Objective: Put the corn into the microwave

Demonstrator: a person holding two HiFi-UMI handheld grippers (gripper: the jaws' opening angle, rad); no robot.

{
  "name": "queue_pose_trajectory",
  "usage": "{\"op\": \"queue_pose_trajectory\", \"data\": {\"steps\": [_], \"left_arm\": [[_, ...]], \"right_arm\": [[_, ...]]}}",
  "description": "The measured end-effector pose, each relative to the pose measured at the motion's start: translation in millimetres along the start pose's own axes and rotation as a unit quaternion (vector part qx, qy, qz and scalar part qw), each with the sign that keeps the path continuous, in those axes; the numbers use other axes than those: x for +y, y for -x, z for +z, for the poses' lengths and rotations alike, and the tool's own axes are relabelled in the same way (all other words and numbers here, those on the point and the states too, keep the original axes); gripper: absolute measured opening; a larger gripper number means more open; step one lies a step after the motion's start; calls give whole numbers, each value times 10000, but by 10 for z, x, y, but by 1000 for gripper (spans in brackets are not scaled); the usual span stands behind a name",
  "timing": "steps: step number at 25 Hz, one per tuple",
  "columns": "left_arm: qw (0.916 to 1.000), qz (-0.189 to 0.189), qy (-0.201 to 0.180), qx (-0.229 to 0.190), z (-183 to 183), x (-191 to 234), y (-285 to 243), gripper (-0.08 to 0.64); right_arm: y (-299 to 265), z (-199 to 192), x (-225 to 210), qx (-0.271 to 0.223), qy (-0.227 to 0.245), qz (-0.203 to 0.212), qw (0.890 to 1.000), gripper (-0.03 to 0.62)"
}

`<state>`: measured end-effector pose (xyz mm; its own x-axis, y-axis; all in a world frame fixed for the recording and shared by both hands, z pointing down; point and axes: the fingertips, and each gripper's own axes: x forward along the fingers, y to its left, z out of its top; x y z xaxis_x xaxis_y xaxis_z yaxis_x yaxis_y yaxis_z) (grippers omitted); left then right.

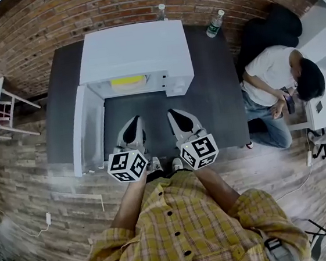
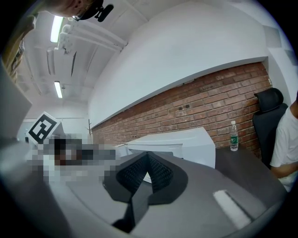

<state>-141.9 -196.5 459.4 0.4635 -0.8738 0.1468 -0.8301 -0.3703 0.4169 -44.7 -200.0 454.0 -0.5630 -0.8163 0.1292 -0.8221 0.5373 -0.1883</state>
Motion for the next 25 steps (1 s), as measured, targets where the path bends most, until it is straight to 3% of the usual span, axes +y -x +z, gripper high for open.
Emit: {"op": "queue_pose_trajectory", "data": {"steps": [3, 12, 17, 25], "left_arm": [[9978, 206, -634, -53, 48, -39, 59, -3], [9922, 303, -1194, -204, 165, -99, 120, -3], [9822, 474, -1809, -197, 225, -185, 139, -3], [9797, 516, -1919, -249, 275, -214, 143, -3]], "right_arm": [[12, 42, 56, -44, 142, 79, 9999, 3], [30, 165, 77, -157, 230, 90, 9996, 3], [37, 199, 55, -200, 271, 79, 9994, 2], [5, 212, 92, -233, 461, 111, 9986, 2]]}}
